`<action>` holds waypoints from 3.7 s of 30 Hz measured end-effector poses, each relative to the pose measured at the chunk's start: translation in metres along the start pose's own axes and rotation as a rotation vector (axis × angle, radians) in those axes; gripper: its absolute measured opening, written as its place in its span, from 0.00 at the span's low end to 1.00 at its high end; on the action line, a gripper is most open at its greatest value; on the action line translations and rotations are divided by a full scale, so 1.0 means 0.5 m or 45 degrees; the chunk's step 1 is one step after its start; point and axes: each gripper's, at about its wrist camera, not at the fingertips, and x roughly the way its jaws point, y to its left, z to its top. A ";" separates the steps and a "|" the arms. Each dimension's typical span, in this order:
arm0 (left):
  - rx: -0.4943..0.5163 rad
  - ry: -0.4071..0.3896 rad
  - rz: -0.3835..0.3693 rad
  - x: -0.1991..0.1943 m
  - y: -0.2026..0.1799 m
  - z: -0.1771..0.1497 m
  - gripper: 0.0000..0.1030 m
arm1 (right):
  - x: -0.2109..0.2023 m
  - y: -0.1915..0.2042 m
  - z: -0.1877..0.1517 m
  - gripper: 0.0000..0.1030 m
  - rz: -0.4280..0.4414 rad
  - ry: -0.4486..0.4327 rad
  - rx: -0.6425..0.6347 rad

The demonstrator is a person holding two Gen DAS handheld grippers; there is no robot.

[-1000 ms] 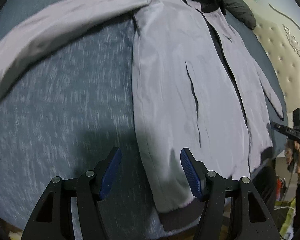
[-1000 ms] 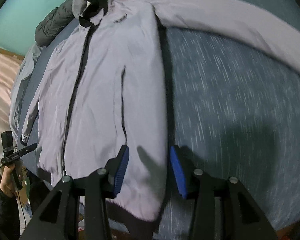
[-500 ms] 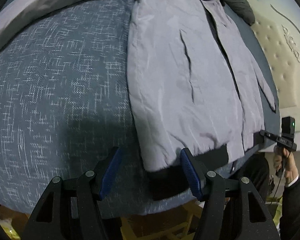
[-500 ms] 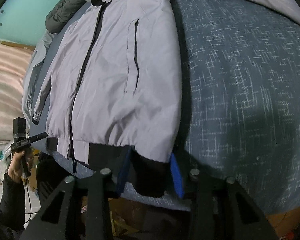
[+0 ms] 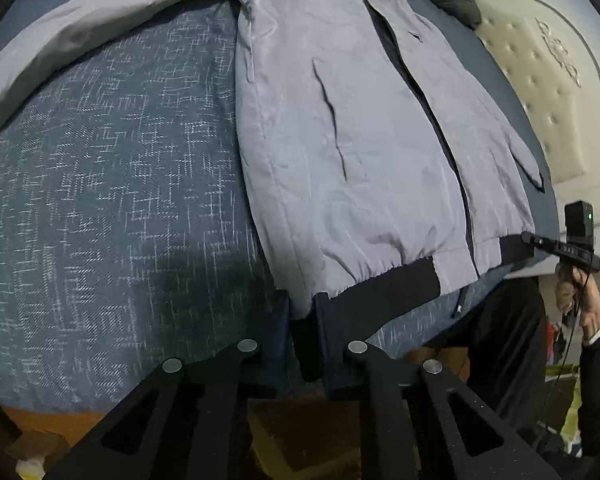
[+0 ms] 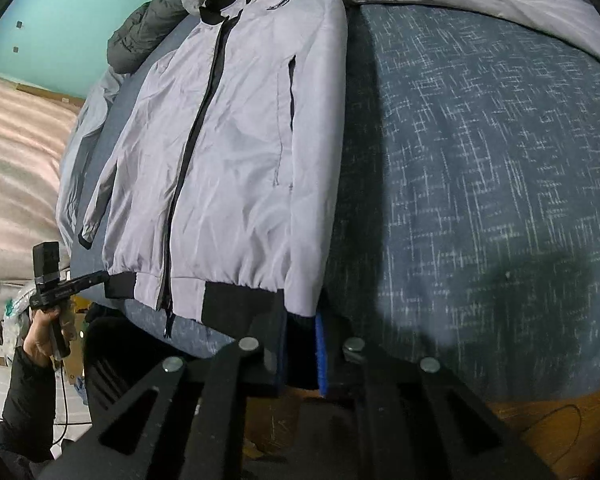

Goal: Fold clothes

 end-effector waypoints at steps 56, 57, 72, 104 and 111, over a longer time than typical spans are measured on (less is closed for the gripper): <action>0.209 0.028 -0.170 0.188 -0.330 0.202 0.03 | -0.173 -0.157 0.045 0.44 -0.136 -0.276 0.161; 0.208 0.023 -0.167 0.183 -0.330 0.201 0.03 | -0.170 -0.155 0.045 0.44 -0.135 -0.272 0.157; 0.147 0.032 -0.039 0.225 -0.294 0.216 0.03 | -0.114 -0.112 0.038 0.51 -0.086 -0.152 0.096; -0.133 -0.007 0.063 0.081 -0.009 0.072 0.44 | 0.023 -0.037 0.020 0.50 0.074 0.101 0.035; -0.114 -0.001 0.031 0.090 -0.019 0.072 0.03 | 0.023 -0.028 0.009 0.12 0.053 0.097 0.042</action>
